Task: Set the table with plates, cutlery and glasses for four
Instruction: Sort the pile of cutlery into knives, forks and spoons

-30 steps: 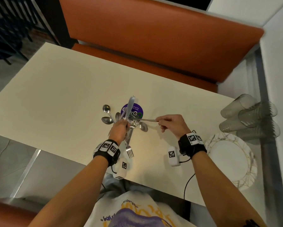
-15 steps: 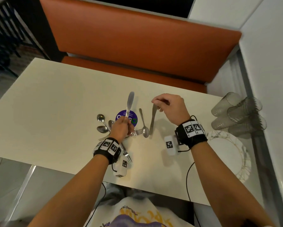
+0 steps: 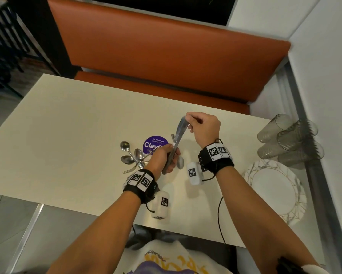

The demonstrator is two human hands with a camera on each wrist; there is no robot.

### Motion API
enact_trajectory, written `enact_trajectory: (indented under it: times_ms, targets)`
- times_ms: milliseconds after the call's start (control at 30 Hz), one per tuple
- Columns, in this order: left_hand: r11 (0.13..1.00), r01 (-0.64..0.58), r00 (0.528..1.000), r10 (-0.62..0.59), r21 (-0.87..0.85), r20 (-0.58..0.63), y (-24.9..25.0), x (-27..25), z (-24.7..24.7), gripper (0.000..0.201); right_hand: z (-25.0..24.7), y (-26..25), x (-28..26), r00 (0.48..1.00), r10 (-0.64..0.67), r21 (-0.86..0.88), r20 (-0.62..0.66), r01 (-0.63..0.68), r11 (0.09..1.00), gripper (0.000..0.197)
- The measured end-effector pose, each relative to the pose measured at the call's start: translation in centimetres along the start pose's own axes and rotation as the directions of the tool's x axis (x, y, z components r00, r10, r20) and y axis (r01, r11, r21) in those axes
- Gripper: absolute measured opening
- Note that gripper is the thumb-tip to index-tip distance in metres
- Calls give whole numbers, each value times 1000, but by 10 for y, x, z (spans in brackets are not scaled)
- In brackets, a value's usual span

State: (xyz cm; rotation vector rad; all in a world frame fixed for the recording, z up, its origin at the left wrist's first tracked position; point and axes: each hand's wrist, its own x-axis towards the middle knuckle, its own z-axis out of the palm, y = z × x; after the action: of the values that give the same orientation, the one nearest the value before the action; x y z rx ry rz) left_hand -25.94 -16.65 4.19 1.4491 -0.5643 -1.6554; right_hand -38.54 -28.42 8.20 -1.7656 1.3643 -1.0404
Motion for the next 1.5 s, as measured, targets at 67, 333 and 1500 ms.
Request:
enact_trajectory:
  times_ms: [67, 333, 1500]
  targets:
    - [1000, 18, 1000, -18, -5, 18, 1, 0, -3, 32, 4, 2, 1, 1000, -14, -29, -19, 14, 999, 20]
    - [998, 60, 998, -61, -13, -26, 5, 3, -12, 36, 13, 2, 4, 999, -8, -85, -44, 4, 996, 19]
    - [943, 257, 940, -294, 210, 173, 53, 88, -157, 42, 128, -9, 57, 909, 322, -100, 265, -306, 947, 10]
